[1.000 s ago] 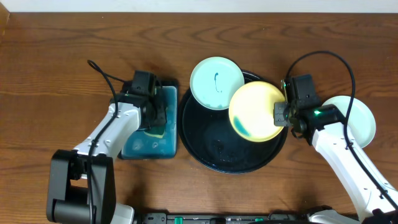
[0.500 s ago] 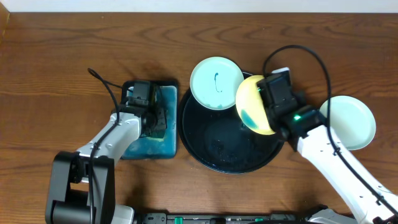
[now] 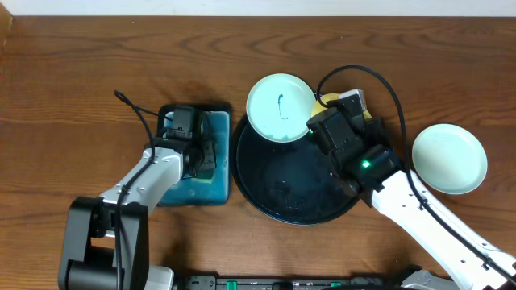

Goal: Clean dirty plates on tray and stack at the side

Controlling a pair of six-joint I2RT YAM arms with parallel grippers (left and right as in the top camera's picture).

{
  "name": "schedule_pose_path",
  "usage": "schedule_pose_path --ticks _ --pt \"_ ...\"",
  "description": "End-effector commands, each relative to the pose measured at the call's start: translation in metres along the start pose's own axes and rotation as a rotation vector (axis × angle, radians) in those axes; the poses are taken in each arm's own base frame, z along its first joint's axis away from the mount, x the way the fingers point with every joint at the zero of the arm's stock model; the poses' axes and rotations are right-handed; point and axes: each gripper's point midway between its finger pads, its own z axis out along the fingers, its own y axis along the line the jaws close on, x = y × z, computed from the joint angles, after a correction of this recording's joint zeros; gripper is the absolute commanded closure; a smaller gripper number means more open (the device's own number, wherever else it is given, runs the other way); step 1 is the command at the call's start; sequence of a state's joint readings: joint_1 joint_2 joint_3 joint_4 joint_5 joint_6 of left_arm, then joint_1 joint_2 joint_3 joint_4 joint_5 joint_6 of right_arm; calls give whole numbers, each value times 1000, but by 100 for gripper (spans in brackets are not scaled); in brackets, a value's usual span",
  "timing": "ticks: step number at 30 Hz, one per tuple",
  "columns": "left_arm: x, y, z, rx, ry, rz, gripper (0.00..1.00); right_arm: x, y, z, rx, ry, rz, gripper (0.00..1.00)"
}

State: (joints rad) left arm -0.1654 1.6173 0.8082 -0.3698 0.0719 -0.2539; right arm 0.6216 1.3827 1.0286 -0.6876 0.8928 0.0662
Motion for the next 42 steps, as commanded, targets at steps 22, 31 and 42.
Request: schedule_pose_path --ticks 22,31,42 --pt "9 5 -21 -10 13 1 59 -21 -29 -12 133 -75 71 99" --pt "28 11 11 -44 120 -18 78 -21 -16 -11 59 -72 70 99" --pt "21 9 6 -35 95 -18 93 -20 -16 -11 58 -67 71 99"
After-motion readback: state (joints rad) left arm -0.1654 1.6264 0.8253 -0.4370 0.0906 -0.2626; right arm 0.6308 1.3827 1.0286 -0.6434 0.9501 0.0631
